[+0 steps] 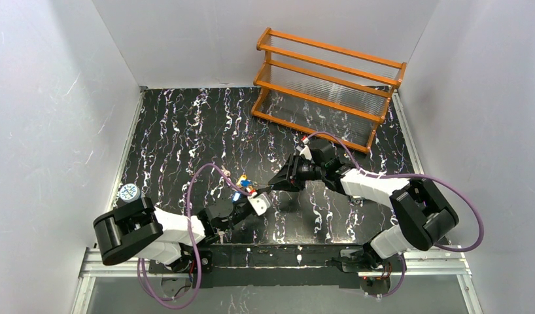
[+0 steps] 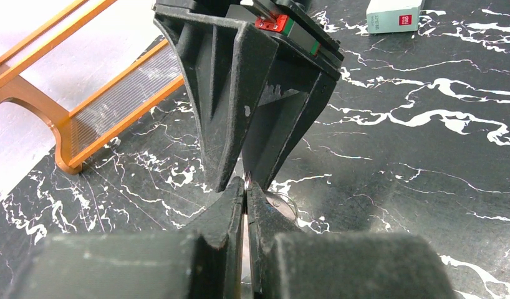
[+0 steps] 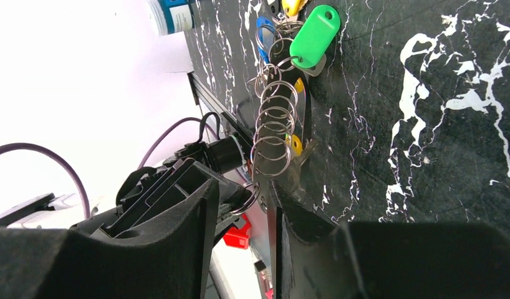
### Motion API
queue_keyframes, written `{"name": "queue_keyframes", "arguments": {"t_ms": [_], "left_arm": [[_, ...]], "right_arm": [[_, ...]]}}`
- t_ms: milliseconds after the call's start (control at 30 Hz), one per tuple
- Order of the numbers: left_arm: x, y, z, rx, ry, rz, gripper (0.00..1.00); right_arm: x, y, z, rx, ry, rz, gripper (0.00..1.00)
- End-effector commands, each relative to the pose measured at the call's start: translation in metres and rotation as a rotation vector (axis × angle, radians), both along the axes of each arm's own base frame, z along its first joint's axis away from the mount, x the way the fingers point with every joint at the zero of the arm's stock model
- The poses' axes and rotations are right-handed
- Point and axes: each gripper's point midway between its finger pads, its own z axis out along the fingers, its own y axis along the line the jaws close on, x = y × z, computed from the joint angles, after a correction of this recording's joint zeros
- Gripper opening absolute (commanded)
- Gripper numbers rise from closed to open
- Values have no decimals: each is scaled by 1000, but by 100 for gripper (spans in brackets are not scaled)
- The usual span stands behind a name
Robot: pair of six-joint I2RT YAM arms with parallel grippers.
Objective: Put the keys on the keyring
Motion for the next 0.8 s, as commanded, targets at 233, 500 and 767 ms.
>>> {"name": "queue_keyframes", "arguments": {"t_ms": [233,500,767], "left_arm": [[1,-4,-2,32,-45,8,0],[0,-4,-6,55,-52,11,0],[-2,3,14,-60,0,41,52]], "right_arm": [[7,12,30,94,1,7,32],[7,14,27,82,-6,28,1],[27,2,35,-67,-315,77,1]]}}
